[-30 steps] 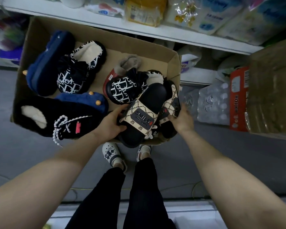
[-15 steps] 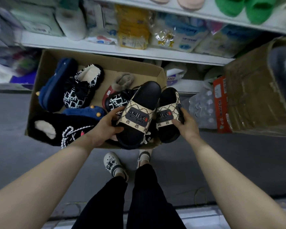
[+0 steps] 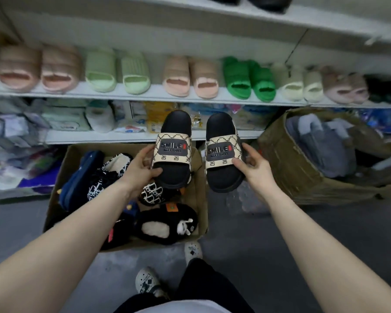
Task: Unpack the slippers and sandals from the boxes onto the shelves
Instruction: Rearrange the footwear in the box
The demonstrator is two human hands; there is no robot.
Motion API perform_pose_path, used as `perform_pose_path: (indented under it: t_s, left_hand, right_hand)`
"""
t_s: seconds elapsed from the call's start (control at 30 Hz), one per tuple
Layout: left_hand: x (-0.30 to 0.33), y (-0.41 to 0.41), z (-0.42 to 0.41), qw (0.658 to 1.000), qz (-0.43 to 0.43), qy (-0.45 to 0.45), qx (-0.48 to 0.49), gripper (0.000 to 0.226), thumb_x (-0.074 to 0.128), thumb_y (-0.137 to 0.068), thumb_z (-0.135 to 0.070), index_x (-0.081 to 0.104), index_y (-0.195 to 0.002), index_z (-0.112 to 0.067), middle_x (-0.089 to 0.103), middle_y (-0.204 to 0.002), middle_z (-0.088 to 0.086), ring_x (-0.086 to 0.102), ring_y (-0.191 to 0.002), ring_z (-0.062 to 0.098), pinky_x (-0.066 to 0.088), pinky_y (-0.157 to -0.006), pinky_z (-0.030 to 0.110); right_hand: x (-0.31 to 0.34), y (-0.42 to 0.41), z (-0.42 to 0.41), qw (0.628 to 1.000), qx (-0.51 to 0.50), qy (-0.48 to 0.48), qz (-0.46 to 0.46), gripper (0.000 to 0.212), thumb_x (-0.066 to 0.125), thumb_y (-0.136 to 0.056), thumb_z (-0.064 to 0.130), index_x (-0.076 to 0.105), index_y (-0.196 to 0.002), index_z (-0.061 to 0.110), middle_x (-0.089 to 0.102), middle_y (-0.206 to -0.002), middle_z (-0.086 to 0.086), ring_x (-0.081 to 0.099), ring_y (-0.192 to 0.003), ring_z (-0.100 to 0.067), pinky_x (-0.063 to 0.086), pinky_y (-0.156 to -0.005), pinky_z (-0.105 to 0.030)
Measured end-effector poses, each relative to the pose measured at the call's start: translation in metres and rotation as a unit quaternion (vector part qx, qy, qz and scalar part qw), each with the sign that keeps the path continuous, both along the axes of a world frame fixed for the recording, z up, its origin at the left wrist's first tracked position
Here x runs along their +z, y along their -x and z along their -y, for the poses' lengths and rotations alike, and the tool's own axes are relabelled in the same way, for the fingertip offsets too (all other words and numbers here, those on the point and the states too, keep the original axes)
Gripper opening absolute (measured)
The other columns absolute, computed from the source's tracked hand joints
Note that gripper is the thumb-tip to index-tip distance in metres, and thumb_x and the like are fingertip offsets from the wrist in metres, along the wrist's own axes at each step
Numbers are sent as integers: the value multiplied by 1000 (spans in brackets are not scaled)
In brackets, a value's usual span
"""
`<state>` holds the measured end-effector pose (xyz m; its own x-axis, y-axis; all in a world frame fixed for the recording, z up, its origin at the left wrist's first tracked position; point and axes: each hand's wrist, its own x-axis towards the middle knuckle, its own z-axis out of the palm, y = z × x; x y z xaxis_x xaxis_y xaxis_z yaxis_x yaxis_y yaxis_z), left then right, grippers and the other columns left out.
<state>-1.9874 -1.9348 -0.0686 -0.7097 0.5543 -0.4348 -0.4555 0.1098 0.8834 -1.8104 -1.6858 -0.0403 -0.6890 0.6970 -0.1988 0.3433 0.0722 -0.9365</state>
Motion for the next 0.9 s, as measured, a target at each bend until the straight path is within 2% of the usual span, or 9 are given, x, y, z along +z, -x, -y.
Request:
perform_pose_path:
  t_s: [0.13, 0.2, 0.3, 0.4, 0.53, 0.67, 0.77, 0.83, 0.9]
  left_hand:
    - [43, 15, -17, 998, -57, -8, -22, 78, 54, -83, 20, 42, -140, -32, 60, -111, 20, 61, -95, 34, 52, -83, 48]
    - [65, 22, -28, 995, -96, -19, -31, 78, 56, -82, 19, 42, -140, -32, 59, -108, 16, 59, -101, 32, 51, -90, 48]
    - [98, 29, -51, 990, -129, -44, -24, 77, 56, -83, 18, 44, -139, -34, 59, -104, 11, 62, -91, 25, 56, -79, 36]
    - [133, 32, -81, 987, -137, -86, -16, 76, 52, -84, 21, 44, -139, -30, 60, -102, 10, 62, -86, 20, 57, -68, 26]
    - [167, 30, -133, 974, -189, -125, -22, 77, 54, -82, 21, 44, -140, -29, 63, -107, 8, 62, -90, 22, 55, -74, 30]
    - [195, 22, -198, 965, -216, -150, -14, 75, 52, -82, 23, 47, -137, -28, 58, -102, 8, 61, -85, 19, 57, -64, 23]
    - [213, 21, -255, 963, -216, -160, -6, 75, 51, -82, 23, 48, -134, -31, 56, -105, 11, 61, -86, 22, 57, -63, 26]
    - [225, 18, -295, 963, -215, -164, 2, 76, 50, -82, 24, 46, -138, -27, 57, -104, 11, 60, -90, 24, 56, -67, 28]
    - [239, 16, -333, 963, -222, -151, 11, 72, 50, -83, 22, 46, -138, -25, 59, -96, 8, 59, -85, 21, 54, -66, 28]
  right_hand:
    - [43, 6, -21, 997, 15, -68, -31, 57, 74, -87, 20, 53, -140, 20, 68, -119, 4, 64, -110, -13, 52, -95, -32]
    - [66, 7, -33, 994, 11, -96, -54, 56, 74, -87, 19, 54, -139, 18, 67, -125, 0, 63, -112, -13, 51, -98, -32]
    - [97, 11, -54, 990, 12, -111, -90, 53, 71, -89, 13, 53, -139, 17, 67, -125, -3, 64, -109, -12, 51, -97, -32]
    - [128, 14, -82, 986, 7, -102, -129, 50, 68, -91, 12, 52, -138, 20, 69, -115, -4, 67, -97, -4, 55, -83, -22]
    - [160, 17, -130, 981, -5, -104, -162, 51, 77, -82, 32, 57, -128, 43, 69, -121, -3, 65, -113, -17, 54, -96, -43]
    - [188, 15, -199, 973, 1, -116, -200, 53, 71, -89, 14, 53, -137, 27, 70, -116, -5, 67, -108, -20, 56, -91, -40]
    - [211, 14, -255, 972, 11, -111, -206, 48, 70, -89, 12, 56, -132, 28, 71, -100, -3, 67, -91, -17, 57, -81, -38]
    - [225, 14, -290, 973, 15, -98, -209, 47, 79, -81, 25, 61, -124, 32, 73, -100, -5, 68, -95, -20, 56, -88, -43]
    - [238, 14, -321, 974, 19, -69, -215, 66, 86, -67, 41, 61, -127, 30, 71, -110, -15, 68, -102, -29, 56, -89, -44]
